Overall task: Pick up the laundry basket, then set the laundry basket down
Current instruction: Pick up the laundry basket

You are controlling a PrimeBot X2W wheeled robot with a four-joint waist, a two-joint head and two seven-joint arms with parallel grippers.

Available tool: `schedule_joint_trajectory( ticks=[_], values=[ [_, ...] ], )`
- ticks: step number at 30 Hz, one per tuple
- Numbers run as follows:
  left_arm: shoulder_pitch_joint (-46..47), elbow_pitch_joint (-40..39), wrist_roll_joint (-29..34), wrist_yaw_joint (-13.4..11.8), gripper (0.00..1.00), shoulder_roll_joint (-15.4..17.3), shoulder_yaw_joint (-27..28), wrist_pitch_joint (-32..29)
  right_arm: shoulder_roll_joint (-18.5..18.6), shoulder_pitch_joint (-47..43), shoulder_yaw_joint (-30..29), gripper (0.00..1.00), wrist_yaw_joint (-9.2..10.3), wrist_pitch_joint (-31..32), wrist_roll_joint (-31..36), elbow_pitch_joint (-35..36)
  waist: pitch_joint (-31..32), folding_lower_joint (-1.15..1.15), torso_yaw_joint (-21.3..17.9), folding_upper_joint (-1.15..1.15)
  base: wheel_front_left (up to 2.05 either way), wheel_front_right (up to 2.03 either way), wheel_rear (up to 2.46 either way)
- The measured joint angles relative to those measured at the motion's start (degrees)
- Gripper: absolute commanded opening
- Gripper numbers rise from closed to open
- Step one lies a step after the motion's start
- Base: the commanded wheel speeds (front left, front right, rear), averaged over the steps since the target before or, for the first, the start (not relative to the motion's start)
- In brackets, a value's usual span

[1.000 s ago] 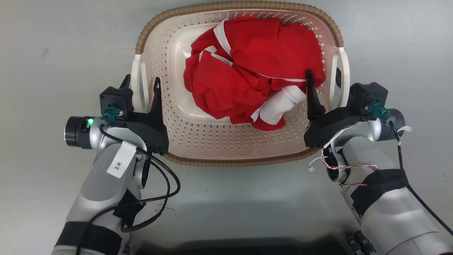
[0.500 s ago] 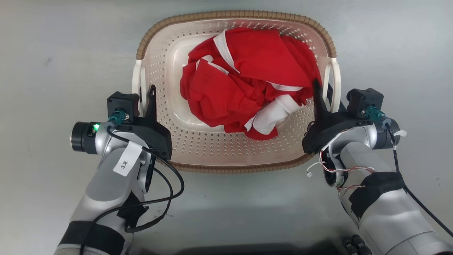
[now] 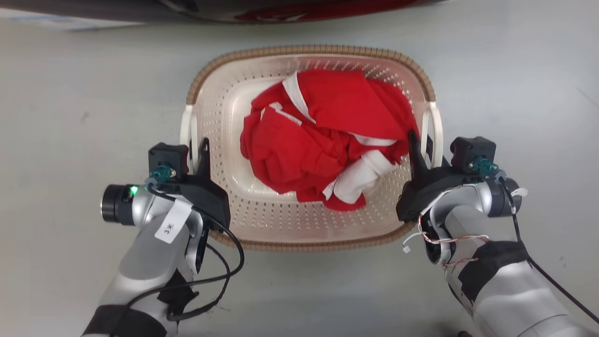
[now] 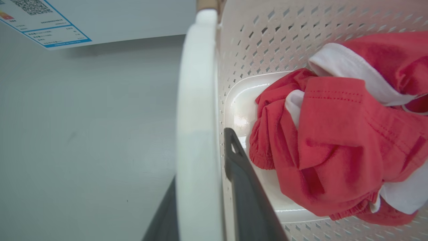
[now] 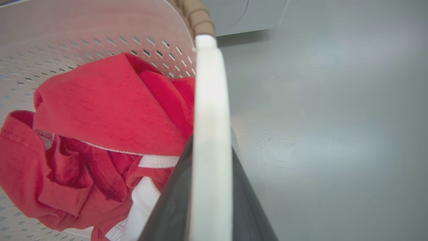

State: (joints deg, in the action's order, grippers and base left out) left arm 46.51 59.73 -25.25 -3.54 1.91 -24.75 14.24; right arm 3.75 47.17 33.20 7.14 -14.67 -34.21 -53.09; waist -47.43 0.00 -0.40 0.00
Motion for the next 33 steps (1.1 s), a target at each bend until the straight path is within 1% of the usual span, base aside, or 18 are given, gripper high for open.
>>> schedule_joint_trajectory(
  ticks=[6,11,23,33],
  values=[
    [-2.26,1.16,-2.48,0.01,0.00,-0.04,-2.31,-0.14,-0.05,-1.86,2.91,0.00,0.00,0.01,-2.16,-2.59,4.45,0.00,-0.02,0.00,0.00,0.00,0.00],
    [-4.22,1.96,-4.12,0.03,0.00,-0.04,-4.08,-1.62,-0.10,-3.93,4.86,0.00,0.00,0.63,-5.11,-3.52,8.44,0.00,0.14,0.00,0.00,0.00,0.00],
    [-11.17,3.16,-9.70,1.05,0.00,-0.02,-8.88,-6.27,-0.26,-10.06,9.67,0.00,-0.01,5.57,-10.98,-6.06,18.51,-0.01,0.97,0.00,0.00,0.00,0.00],
    [-16.28,3.33,-12.60,1.54,0.00,0.13,-12.65,-9.85,-0.31,-15.61,12.87,0.00,0.00,7.94,-15.52,-6.75,27.01,-0.01,2.16,-0.01,0.00,0.00,0.00]
  ],
)
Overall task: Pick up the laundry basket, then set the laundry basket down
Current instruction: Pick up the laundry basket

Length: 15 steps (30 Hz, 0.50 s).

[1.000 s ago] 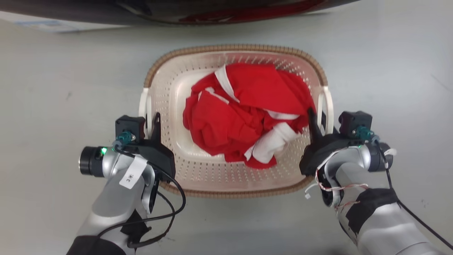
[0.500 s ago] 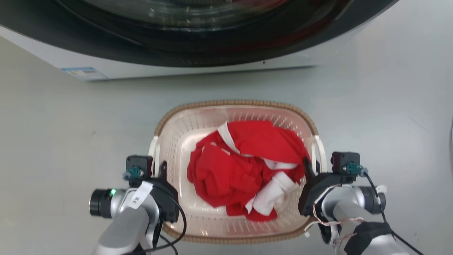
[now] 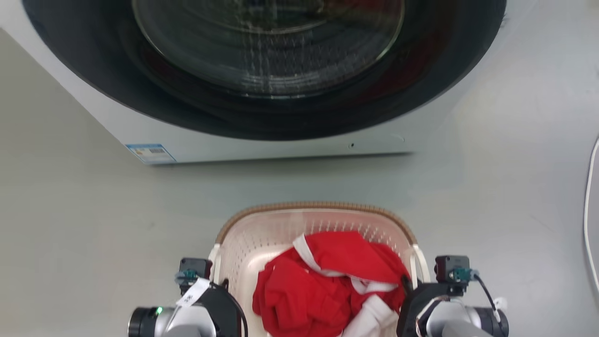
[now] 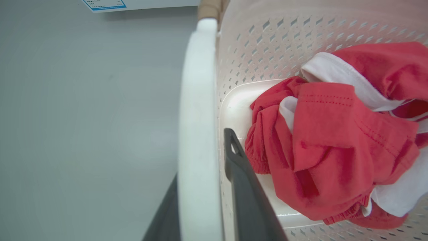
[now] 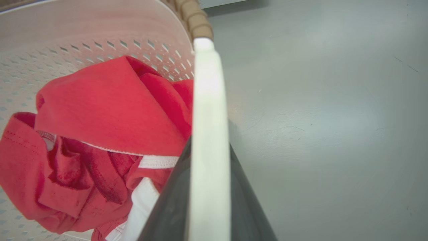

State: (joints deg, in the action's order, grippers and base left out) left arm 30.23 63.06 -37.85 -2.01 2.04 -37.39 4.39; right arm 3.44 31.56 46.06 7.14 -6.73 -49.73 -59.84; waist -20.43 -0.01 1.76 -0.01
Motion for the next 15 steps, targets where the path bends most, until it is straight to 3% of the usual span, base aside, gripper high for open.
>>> schedule_joint_trajectory(
  ticks=[15],
  values=[
    [-3.60,0.81,-2.46,-0.09,0.00,0.33,-3.09,-3.36,0.00,-3.11,4.74,0.00,0.18,3.25,-4.08,0.03,12.05,0.00,1.28,0.00,0.00,0.00,0.00]
  ],
)
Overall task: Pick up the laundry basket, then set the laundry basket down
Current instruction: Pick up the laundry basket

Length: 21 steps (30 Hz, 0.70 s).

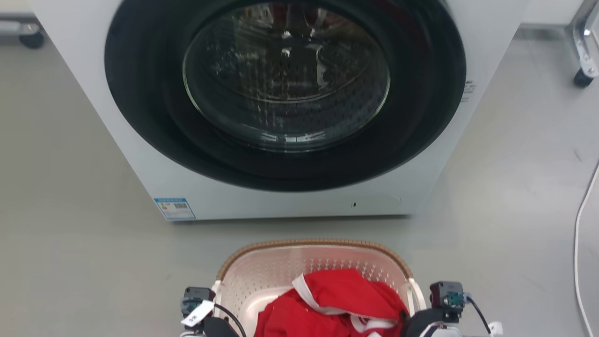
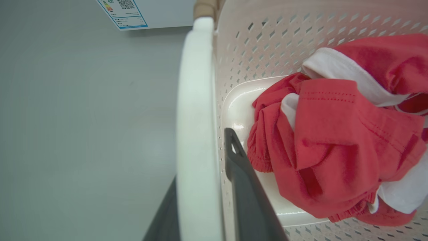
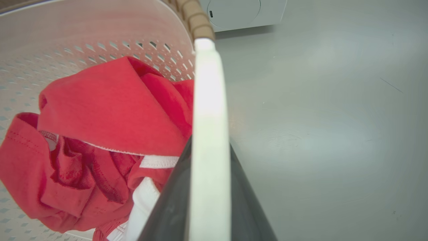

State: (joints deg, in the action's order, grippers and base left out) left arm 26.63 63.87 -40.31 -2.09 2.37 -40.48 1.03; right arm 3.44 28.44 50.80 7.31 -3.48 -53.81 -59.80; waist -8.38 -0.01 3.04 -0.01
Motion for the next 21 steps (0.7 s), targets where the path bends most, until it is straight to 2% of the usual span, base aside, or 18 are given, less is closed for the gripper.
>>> schedule_joint_trajectory(
  ticks=[9,21],
  values=[
    [-2.19,0.16,-1.82,-0.02,0.00,0.16,-1.81,-1.72,-0.01,-2.68,2.13,0.00,0.24,1.42,-2.21,0.01,6.80,0.00,0.08,0.00,0.00,0.00,0.00],
    [-1.57,0.02,-2.60,-0.45,0.00,0.34,-2.83,-2.44,0.04,-1.77,3.75,0.00,0.25,1.75,-4.20,-0.38,8.41,0.01,-0.40,0.01,0.00,0.00,0.00]
  ],
)
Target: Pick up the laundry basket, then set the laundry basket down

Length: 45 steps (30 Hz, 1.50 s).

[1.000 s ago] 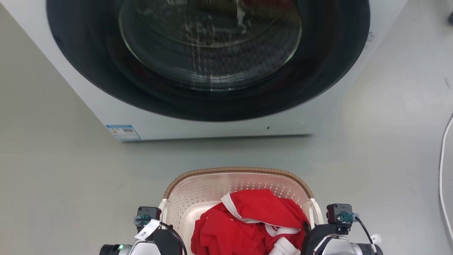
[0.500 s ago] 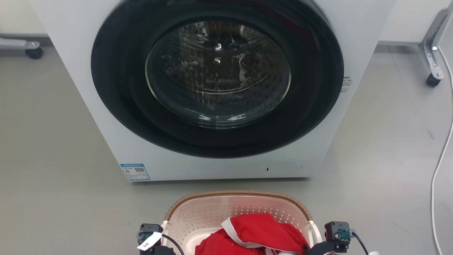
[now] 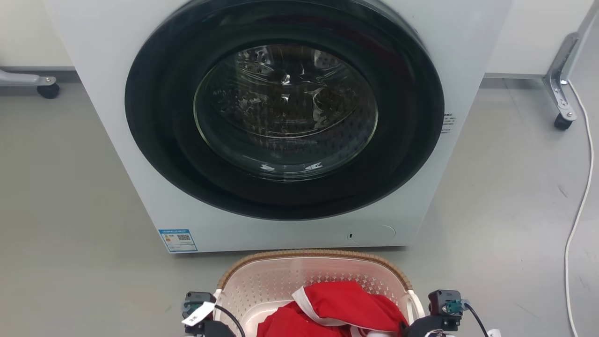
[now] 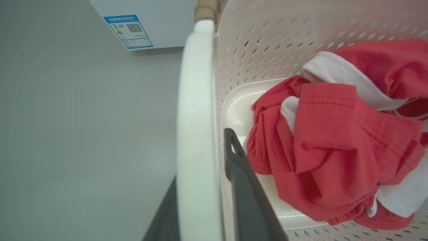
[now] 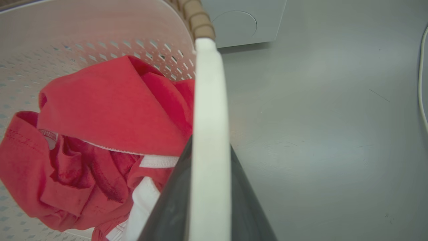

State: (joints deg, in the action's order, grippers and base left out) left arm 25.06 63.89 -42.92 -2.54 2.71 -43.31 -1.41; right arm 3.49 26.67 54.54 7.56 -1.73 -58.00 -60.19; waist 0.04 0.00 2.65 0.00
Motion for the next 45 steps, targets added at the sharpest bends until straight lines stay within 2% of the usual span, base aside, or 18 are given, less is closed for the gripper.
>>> schedule_joint_trajectory(
  ticks=[30,45],
  values=[
    [1.67,-0.11,-2.92,-0.58,0.00,0.26,-2.26,1.02,0.10,2.50,3.39,0.00,0.00,-0.94,-3.53,-1.27,-0.74,0.00,-0.54,0.00,0.00,0.00,0.00],
    [6.42,0.21,-3.43,-1.51,0.00,0.23,-1.82,2.65,0.10,9.50,4.50,0.00,-0.01,-1.89,-3.39,-2.61,-8.21,0.01,-0.66,0.01,0.00,0.00,0.00]
  ],
)
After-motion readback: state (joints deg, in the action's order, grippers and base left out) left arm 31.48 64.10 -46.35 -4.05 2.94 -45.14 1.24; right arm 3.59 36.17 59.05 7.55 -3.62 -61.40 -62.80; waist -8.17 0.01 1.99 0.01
